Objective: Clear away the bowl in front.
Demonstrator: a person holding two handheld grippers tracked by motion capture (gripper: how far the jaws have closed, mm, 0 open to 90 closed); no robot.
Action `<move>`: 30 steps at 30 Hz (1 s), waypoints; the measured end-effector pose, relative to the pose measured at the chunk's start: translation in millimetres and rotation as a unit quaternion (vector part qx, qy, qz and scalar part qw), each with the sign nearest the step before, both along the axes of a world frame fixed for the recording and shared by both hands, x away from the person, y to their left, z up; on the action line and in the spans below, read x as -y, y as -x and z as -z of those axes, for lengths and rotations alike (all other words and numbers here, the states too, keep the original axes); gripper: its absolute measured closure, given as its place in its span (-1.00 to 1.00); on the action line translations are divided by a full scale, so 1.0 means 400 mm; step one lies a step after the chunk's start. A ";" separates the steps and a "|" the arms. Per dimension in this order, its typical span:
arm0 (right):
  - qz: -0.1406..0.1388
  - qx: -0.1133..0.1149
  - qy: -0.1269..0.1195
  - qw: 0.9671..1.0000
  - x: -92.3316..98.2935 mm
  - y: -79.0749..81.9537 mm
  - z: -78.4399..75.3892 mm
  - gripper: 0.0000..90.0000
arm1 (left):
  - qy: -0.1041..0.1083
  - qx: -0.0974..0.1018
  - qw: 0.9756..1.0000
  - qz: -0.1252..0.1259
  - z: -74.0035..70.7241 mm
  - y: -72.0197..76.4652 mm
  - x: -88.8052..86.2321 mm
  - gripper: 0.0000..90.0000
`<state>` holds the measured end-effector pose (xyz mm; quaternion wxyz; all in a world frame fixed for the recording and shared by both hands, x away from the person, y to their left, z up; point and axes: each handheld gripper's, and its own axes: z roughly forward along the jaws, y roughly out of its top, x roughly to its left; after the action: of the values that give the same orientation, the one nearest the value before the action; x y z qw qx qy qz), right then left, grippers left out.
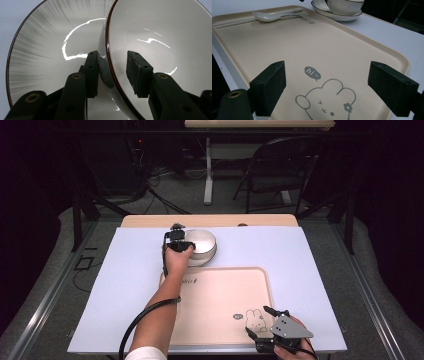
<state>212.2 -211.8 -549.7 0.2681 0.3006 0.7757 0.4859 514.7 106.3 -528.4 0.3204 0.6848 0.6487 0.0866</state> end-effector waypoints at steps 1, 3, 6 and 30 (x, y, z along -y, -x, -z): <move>0.000 0.000 0.000 1.000 0.000 0.000 0.000 -0.68 | -0.003 -0.002 1.000 0.002 -0.001 -0.001 -0.002 0.44; 0.000 -0.001 0.000 1.000 -0.001 0.001 0.000 -0.68 | -0.004 -0.001 1.000 0.001 -0.002 -0.002 -0.002 0.51; 0.000 -0.001 0.000 1.000 -0.001 0.000 0.000 -0.68 | -0.002 -0.001 1.000 -0.004 -0.003 -0.003 -0.003 0.58; -0.002 -0.002 -0.002 1.000 0.000 -0.001 0.000 -0.68 | 0.012 -0.005 1.000 -0.018 -0.035 -0.002 -0.006 0.78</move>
<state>212.5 -211.7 -549.6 0.2655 0.3007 0.7755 0.4875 515.6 108.6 -514.4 0.3241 0.6698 0.6631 0.0812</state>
